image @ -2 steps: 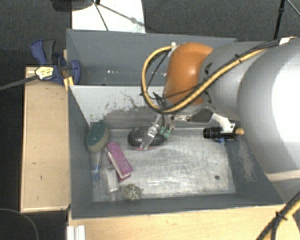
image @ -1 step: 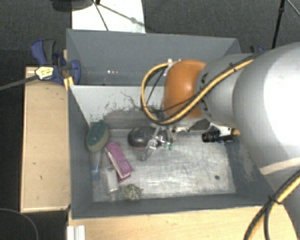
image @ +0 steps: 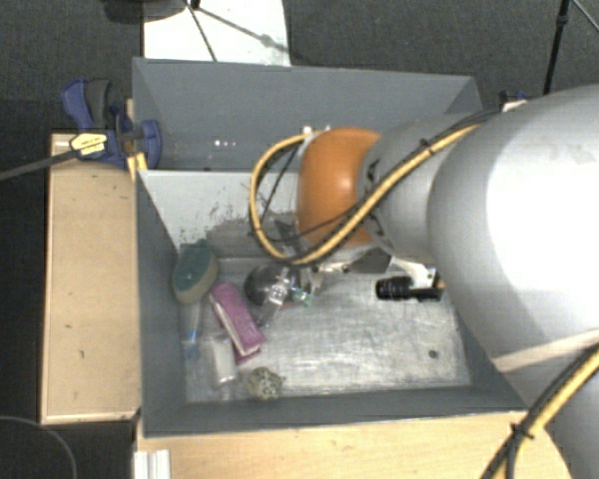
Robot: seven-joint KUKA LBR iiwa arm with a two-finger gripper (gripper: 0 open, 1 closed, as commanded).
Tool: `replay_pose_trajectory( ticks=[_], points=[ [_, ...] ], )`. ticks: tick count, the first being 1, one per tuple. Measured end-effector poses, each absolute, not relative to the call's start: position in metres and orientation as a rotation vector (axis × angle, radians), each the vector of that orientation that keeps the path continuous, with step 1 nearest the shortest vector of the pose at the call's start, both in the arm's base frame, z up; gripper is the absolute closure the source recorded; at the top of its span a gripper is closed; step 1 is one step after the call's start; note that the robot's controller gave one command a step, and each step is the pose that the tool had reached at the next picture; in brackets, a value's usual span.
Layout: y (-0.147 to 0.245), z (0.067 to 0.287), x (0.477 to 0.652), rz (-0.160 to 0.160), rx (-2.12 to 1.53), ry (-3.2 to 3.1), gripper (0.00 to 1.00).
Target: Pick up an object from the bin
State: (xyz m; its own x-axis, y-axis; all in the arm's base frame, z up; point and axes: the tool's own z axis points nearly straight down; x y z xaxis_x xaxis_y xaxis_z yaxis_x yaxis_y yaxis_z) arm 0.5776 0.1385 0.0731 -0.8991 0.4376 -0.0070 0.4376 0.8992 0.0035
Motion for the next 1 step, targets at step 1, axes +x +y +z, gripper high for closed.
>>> replay_pose_trajectory(
  ticks=[1],
  points=[
    [0.1383, 0.0734, 0.5777, 0.004, 0.701, 3.055, 1.0]
  ],
)
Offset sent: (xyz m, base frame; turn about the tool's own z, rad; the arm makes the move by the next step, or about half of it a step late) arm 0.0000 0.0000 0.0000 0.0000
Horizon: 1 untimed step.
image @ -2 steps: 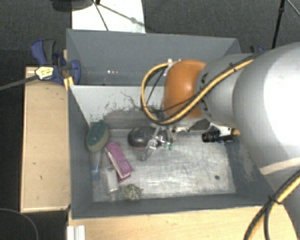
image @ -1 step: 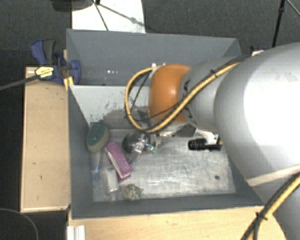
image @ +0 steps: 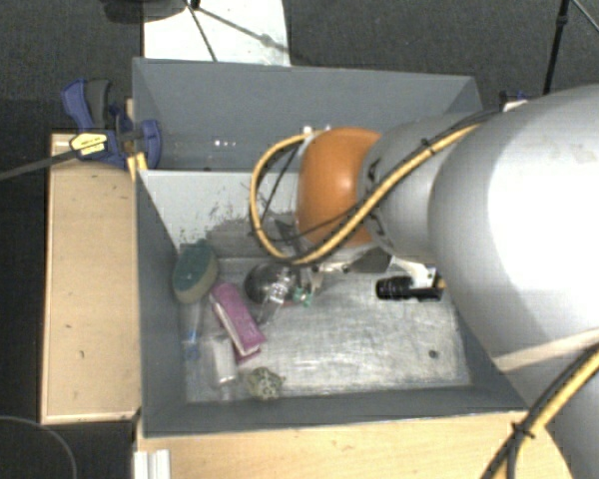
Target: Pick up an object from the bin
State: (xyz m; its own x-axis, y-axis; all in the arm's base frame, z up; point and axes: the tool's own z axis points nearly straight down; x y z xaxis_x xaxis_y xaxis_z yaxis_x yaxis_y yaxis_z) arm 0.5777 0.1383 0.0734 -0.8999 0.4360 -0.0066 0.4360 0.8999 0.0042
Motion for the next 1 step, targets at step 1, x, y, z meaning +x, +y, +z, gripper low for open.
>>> replay_pose_trajectory(
  ticks=[1],
  points=[
    [0.1502, 0.2224, 0.5737, 0.007, 0.841, 3.019, 1.0]
  ],
)
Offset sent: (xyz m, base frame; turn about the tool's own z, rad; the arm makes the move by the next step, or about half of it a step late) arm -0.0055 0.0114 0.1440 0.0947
